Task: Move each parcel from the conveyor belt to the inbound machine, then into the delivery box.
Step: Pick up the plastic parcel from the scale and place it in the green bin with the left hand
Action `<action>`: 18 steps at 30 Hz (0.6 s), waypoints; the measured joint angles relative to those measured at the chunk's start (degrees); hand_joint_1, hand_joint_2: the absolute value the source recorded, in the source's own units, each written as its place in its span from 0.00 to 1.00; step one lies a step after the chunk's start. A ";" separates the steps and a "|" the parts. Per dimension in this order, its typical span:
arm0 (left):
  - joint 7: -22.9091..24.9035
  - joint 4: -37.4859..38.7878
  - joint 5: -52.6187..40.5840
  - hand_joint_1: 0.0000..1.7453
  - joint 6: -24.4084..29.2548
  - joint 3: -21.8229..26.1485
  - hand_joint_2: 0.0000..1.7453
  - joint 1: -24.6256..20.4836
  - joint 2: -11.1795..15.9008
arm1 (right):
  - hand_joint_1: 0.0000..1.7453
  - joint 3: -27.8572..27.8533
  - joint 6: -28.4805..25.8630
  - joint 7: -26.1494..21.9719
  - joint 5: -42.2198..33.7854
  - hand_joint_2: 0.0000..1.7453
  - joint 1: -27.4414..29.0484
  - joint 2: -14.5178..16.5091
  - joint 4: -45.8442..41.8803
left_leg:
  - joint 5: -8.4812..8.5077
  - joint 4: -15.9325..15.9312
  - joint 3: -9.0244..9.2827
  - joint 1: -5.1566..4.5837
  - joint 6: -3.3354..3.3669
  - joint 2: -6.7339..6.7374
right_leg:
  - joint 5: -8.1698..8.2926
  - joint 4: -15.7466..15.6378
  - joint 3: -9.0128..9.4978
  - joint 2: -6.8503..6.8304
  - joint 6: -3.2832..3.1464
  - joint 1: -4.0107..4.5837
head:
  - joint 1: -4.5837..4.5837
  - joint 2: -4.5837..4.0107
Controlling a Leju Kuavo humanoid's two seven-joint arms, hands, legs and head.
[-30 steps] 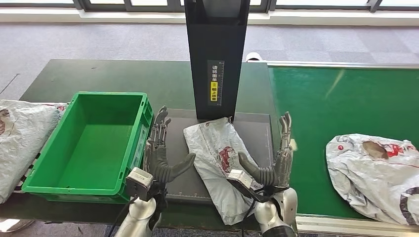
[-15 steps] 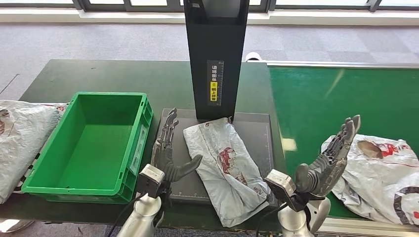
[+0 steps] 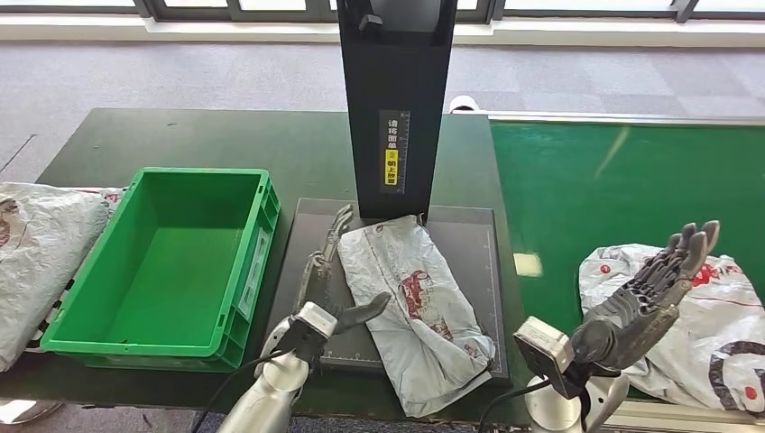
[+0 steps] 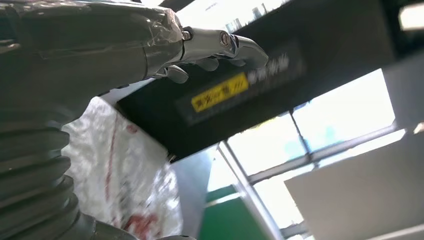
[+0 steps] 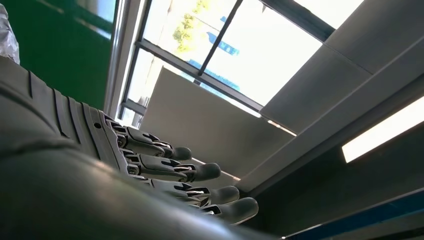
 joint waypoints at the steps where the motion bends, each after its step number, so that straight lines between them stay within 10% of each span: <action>1: 1.08 2.18 -3.96 0.00 0.58 -0.93 1.00 -0.81 -0.16 | 0.00 -0.02 0.00 -0.01 -0.16 1.00 0.03 0.00 -0.30 | 0.00 0.00 0.00 -0.01 0.00 0.01 | 0.01 0.00 0.00 0.01 0.02 -0.02 | 0.00 0.00; 16: 16.98 23.72 -22.61 0.00 8.03 -11.28 1.00 -8.18 -1.96 | 0.00 -0.45 0.02 0.03 0.55 1.00 -0.11 0.00 0.92 | -0.01 -0.01 -0.02 -0.04 0.02 0.00 | 0.04 0.00 0.01 0.04 0.06 -0.06 | 0.00 0.00; 17: 17.72 24.24 -23.32 0.03 8.47 -11.39 1.00 -8.35 -2.02 | 0.00 -0.45 0.02 0.03 0.56 1.00 -0.15 0.00 1.22 | -0.01 -0.01 -0.02 -0.04 0.02 0.00 | 0.04 0.00 0.01 0.04 0.06 -0.06 | 0.00 0.00; 18: 18.51 24.70 -24.09 0.28 8.84 -11.45 1.00 -8.50 -2.08 | 0.00 -0.45 0.02 0.04 0.57 1.00 -0.19 0.00 1.55 | -0.01 -0.01 -0.02 -0.04 0.02 0.00 | 0.04 0.00 0.01 0.04 0.06 -0.06 | 0.00 0.00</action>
